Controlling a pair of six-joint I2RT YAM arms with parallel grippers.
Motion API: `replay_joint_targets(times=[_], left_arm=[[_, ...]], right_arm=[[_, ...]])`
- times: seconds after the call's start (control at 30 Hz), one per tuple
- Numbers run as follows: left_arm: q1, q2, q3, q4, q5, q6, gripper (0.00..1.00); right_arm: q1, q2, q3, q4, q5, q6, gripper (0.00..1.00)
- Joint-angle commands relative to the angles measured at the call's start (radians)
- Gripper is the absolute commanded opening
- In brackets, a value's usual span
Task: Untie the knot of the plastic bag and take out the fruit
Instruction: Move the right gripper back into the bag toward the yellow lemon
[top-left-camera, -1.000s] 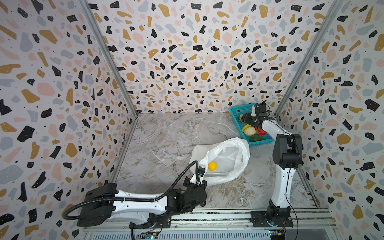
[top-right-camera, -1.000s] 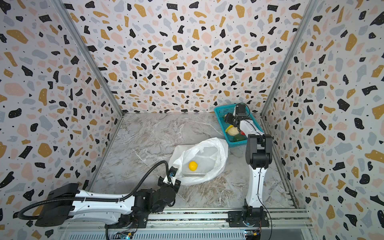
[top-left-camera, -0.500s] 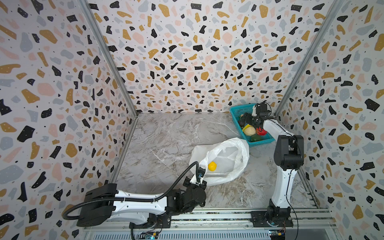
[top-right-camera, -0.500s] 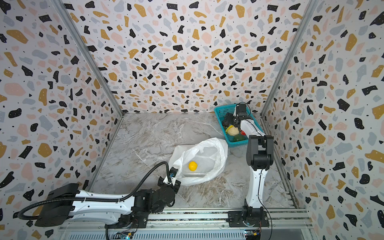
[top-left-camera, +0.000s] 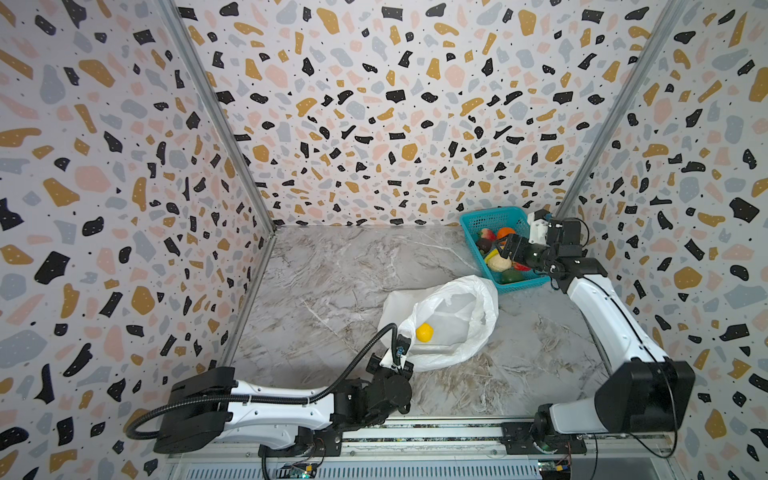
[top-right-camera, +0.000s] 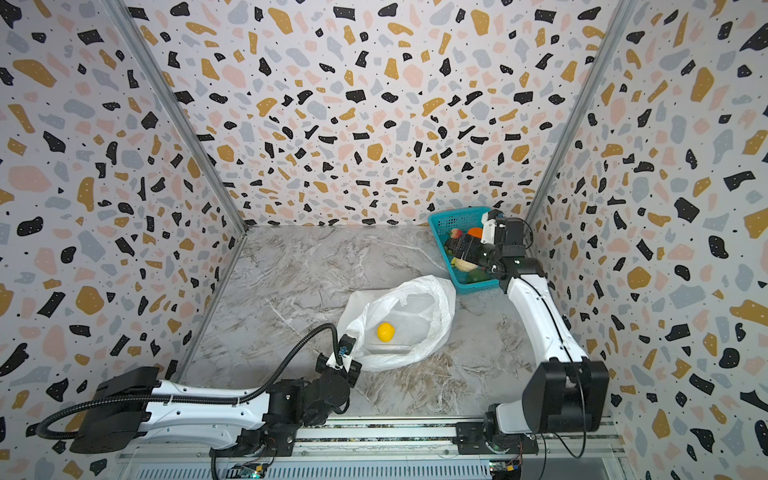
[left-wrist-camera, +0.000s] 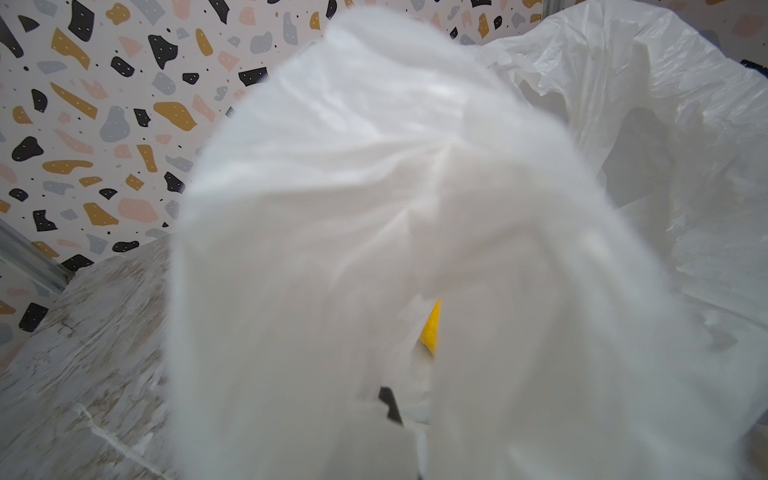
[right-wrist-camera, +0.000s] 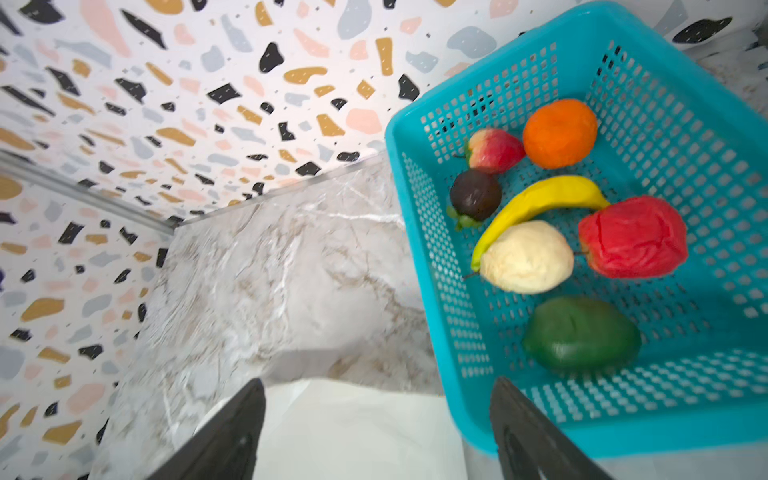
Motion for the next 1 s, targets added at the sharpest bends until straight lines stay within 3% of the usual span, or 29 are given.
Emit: replay_joint_targets(times=[0.0,0.13,0.27,0.5,0.8,0.97], left_arm=[[0.001,0.002,-0.015,0.04,-0.021,-0.008,0.0],[0.0,0.004,-0.008,0.032,-0.026,0.002,0.0],[0.0,0.0,-0.007,0.029,-0.028,0.003,0.0],[0.0,0.005,-0.006,0.033,-0.021,-0.004,0.0],[0.0,0.002,-0.016,0.042,-0.026,-0.007,0.0],[-0.001,0.005,-0.026,0.052,-0.027,-0.011,0.0]], right_arm=[[0.068,-0.11,-0.052,-0.161,-0.031,-0.031,0.85],[0.225,-0.254,-0.145,-0.215,-0.017,0.024,0.84],[0.443,-0.336,-0.216,-0.211,0.072,0.118,0.83],[0.684,-0.283,-0.316,-0.076,0.157,0.164,0.81],[0.731,-0.08,-0.395,0.098,0.215,0.1,0.78],[0.736,-0.033,-0.477,0.126,0.216,0.134,0.78]])
